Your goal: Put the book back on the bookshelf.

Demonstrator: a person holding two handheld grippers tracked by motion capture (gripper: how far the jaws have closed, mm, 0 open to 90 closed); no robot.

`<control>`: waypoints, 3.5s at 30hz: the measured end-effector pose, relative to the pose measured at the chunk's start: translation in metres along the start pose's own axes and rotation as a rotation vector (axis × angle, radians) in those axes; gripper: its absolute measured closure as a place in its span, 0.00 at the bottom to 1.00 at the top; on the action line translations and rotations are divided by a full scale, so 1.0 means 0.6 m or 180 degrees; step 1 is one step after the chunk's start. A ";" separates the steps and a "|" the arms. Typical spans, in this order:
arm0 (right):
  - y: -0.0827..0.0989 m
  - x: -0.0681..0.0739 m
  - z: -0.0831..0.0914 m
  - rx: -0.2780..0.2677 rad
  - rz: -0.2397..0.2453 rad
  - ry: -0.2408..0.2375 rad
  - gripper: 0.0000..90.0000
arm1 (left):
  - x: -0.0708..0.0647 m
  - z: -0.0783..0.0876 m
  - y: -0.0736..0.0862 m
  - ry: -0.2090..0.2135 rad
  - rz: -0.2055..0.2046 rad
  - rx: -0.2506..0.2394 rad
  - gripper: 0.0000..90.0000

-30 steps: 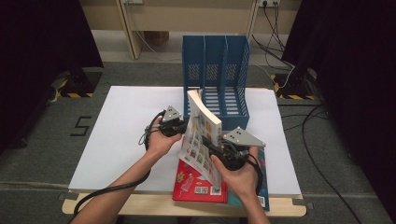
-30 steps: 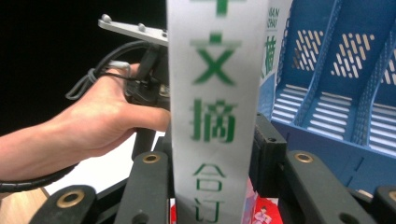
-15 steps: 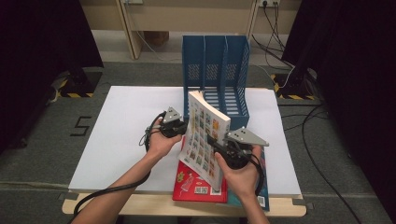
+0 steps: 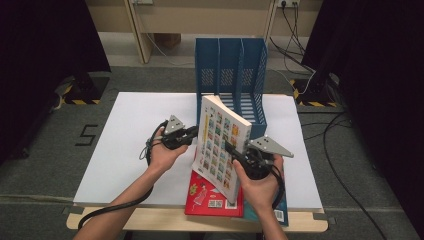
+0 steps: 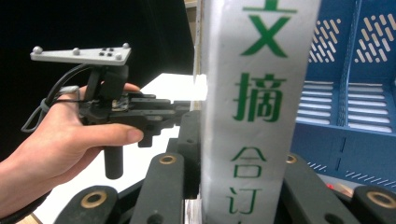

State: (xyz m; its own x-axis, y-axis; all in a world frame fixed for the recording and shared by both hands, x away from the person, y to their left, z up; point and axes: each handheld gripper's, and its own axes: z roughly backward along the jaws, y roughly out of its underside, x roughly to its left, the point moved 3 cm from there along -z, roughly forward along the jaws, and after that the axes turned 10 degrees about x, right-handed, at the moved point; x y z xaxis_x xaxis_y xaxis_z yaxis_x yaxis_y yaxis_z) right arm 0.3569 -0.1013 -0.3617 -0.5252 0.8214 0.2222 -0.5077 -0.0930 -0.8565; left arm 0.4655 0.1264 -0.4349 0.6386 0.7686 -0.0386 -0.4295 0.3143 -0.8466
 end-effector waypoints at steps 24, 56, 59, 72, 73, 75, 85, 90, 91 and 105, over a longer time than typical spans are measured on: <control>-0.047 -0.001 -0.004 -0.0354 0.0141 0.0175 0.83 | 0.060 0.068 0.112 -0.0361 0.0519 0.0094 0.59; -0.118 0.009 -0.018 -0.0609 0.0230 0.0258 0.83 | 0.083 0.083 0.176 -0.0585 0.0633 0.0166 0.52; -0.125 0.009 -0.021 -0.0638 0.0225 0.0263 0.83 | 0.083 0.081 0.176 -0.0577 0.0641 0.0146 0.52; -0.151 0.004 -0.034 -0.0675 0.0221 0.0310 0.83 | 0.084 0.080 0.179 -0.0570 0.0646 0.0165 0.53; -0.153 0.004 -0.035 -0.0682 0.0227 0.0319 0.83 | 0.084 0.080 0.179 -0.0568 0.0648 0.0163 0.53; -0.157 0.005 -0.035 -0.0689 0.0220 0.0327 0.83 | 0.084 0.080 0.178 -0.0570 0.0650 0.0163 0.53; -0.184 0.006 -0.048 -0.0782 0.0230 0.0364 0.83 | 0.085 0.080 0.180 -0.0556 0.0654 0.0169 0.53; -0.193 0.005 -0.062 -0.0787 0.0268 0.0416 0.83 | 0.086 0.081 0.180 -0.0561 0.0654 0.0160 0.53; -0.195 0.006 -0.065 -0.0784 0.0270 0.0429 0.83 | 0.086 0.081 0.180 -0.0555 0.0665 0.0151 0.53; -0.216 -0.008 -0.105 -0.0762 0.0245 0.0590 0.83 | 0.087 0.080 0.182 -0.0548 0.0672 0.0168 0.53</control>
State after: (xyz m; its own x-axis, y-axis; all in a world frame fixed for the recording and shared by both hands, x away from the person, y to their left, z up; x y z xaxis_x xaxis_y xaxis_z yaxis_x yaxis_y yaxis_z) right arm 0.4684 -0.0578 -0.2810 -0.4114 0.9077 0.0825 -0.2845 -0.0419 -0.9578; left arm 0.4213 0.2277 -0.5038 0.4153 0.9022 -0.1168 -0.5771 0.1621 -0.8004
